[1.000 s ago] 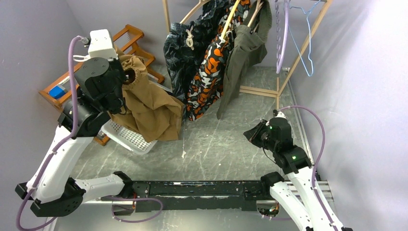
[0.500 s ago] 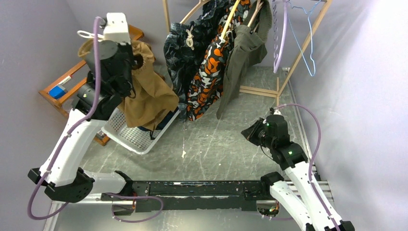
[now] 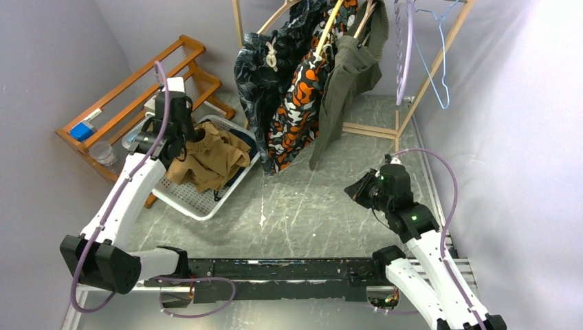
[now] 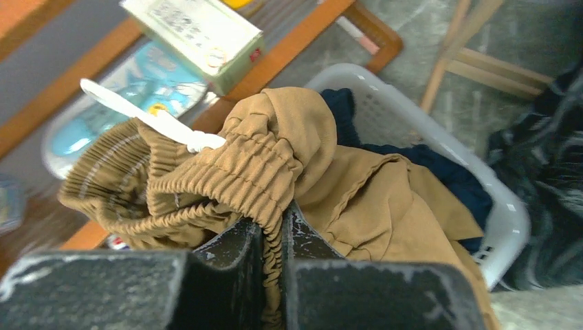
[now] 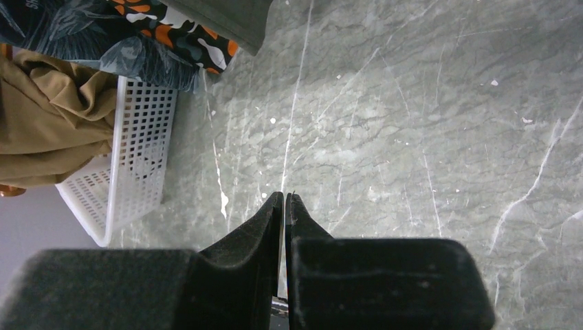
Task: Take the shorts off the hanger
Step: Place the shorts in the basket.
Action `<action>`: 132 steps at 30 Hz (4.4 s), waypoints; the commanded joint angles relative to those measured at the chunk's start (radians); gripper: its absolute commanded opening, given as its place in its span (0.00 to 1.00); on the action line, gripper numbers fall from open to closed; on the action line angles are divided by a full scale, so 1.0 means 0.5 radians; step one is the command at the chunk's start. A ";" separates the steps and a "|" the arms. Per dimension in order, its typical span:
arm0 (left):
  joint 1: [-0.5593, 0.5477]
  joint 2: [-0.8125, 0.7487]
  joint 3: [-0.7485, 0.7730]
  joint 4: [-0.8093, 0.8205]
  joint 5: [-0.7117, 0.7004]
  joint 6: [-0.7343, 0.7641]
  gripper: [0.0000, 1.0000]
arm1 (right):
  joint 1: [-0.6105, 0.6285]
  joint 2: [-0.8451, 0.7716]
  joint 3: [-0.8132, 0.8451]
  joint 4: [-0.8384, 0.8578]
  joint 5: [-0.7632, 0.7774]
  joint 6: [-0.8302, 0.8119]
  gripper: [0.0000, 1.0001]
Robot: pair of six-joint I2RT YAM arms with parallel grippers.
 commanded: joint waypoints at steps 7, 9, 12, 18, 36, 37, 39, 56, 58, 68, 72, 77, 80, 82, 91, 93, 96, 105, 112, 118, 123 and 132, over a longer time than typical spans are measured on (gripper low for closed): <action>0.093 0.235 -0.038 0.235 1.082 -0.152 0.07 | 0.012 -0.008 -0.011 0.006 0.005 -0.016 0.09; 0.091 0.285 -0.100 0.209 1.128 -0.174 0.07 | 0.014 -0.031 -0.015 -0.005 0.020 -0.018 0.09; 0.093 0.355 -0.338 0.292 1.029 -0.267 0.07 | 0.012 -0.060 -0.024 -0.018 0.041 -0.016 0.09; 0.094 0.842 -0.504 0.305 1.011 -0.389 0.10 | 0.012 -0.042 -0.045 0.009 0.003 -0.009 0.09; 0.087 -0.039 -0.252 -0.128 0.611 -0.419 0.99 | 0.013 0.059 -0.017 0.057 -0.031 -0.037 0.11; 0.087 -0.094 -0.261 -0.165 0.554 -0.439 0.99 | 0.013 0.074 -0.019 0.061 -0.046 -0.039 0.11; 0.090 -0.195 -0.291 -0.236 0.418 -0.508 0.99 | 0.013 0.095 -0.018 0.068 -0.070 -0.045 0.11; 0.235 -0.014 -0.921 0.296 1.038 -0.857 0.89 | 0.012 0.064 0.006 -0.003 -0.055 -0.092 0.12; 0.235 0.006 -0.836 0.419 1.135 -0.800 0.82 | 0.012 0.035 0.016 -0.044 -0.021 -0.106 0.12; 0.238 0.182 -0.558 0.773 1.318 -0.587 0.81 | 0.012 -0.072 -0.012 -0.063 -0.003 -0.064 0.12; 0.238 0.342 -0.818 0.878 1.288 -0.706 0.80 | 0.013 -0.059 0.017 -0.113 0.012 -0.088 0.12; 0.247 0.516 -1.126 1.033 1.304 -0.908 0.76 | 0.014 -0.087 0.035 -0.138 0.040 -0.095 0.12; 0.250 0.533 -1.144 1.002 1.316 -0.916 0.75 | 0.013 -0.099 0.044 -0.139 0.054 -0.087 0.13; 0.250 0.472 -1.111 0.943 1.283 -0.885 0.76 | 0.013 -0.092 0.052 -0.140 0.054 -0.081 0.13; 0.250 -0.038 -0.827 0.592 1.062 -0.720 0.91 | 0.012 -0.039 0.161 -0.139 0.056 -0.114 0.15; 0.250 -0.147 -0.804 0.537 0.991 -0.702 0.94 | 0.013 -0.037 0.187 -0.138 0.070 -0.128 0.16; 0.250 -0.231 -0.793 0.448 0.923 -0.700 0.95 | 0.012 -0.038 0.208 -0.136 0.079 -0.133 0.18; 0.250 -0.397 -0.829 0.337 0.722 -0.715 0.95 | 0.014 -0.047 0.190 -0.121 0.047 -0.092 0.21; 0.249 -0.307 -0.858 0.450 0.855 -0.677 0.82 | 0.014 -0.061 0.252 -0.078 0.009 -0.111 0.22; 0.250 0.030 -0.895 0.519 1.065 -0.631 0.77 | 0.013 -0.031 0.387 0.044 -0.070 -0.170 0.23; 0.250 0.036 -0.911 0.556 1.212 -0.587 0.82 | 0.013 0.128 0.616 0.156 -0.314 -0.319 0.24; 0.250 -0.392 -0.729 0.209 0.779 -0.614 0.95 | 0.012 0.493 1.086 0.198 -0.488 -0.468 0.33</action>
